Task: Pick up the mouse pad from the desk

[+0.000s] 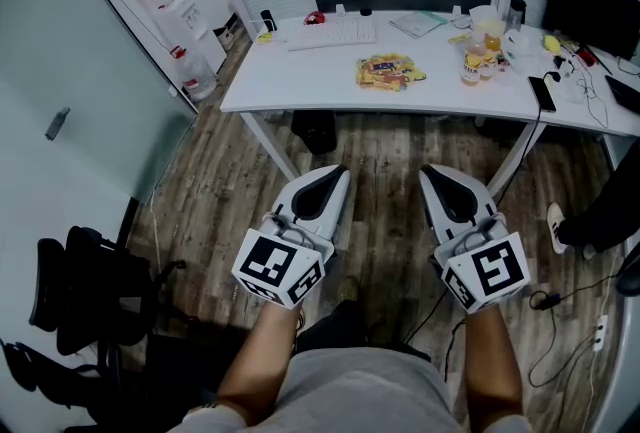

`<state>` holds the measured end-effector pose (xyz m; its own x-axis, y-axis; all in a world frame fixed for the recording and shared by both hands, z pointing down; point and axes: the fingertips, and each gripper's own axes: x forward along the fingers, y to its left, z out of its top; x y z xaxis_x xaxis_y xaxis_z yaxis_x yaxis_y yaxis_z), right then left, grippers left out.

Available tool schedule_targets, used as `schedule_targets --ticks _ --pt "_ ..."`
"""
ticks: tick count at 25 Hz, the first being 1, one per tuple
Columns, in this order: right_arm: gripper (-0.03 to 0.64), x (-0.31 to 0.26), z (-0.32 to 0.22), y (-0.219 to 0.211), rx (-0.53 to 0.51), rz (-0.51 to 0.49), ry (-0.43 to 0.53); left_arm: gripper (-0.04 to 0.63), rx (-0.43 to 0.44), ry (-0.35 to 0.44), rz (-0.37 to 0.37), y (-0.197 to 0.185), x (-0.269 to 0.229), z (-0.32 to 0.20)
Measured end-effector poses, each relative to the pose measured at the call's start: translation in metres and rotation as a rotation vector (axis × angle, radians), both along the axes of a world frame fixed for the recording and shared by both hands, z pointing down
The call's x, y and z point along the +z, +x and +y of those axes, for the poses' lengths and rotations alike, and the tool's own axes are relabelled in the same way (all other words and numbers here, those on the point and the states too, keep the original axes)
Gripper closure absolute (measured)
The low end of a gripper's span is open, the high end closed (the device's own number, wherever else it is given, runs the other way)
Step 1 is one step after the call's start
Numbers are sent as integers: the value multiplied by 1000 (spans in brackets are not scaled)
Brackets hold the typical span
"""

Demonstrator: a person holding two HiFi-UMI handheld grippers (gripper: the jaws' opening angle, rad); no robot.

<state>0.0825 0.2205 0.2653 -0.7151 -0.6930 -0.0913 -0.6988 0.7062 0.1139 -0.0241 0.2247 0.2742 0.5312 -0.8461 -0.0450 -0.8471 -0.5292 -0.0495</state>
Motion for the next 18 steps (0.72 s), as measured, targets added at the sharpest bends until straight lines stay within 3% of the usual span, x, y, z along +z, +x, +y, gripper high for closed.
schedule_targets --ticks 8,18 --pt "604 2 -26 -9 19 25 5 580 14 16 17 -10 0 -33" --pt "604 7 -107 -29 76 37 -11 580 50 16 9 -36 2 -118"
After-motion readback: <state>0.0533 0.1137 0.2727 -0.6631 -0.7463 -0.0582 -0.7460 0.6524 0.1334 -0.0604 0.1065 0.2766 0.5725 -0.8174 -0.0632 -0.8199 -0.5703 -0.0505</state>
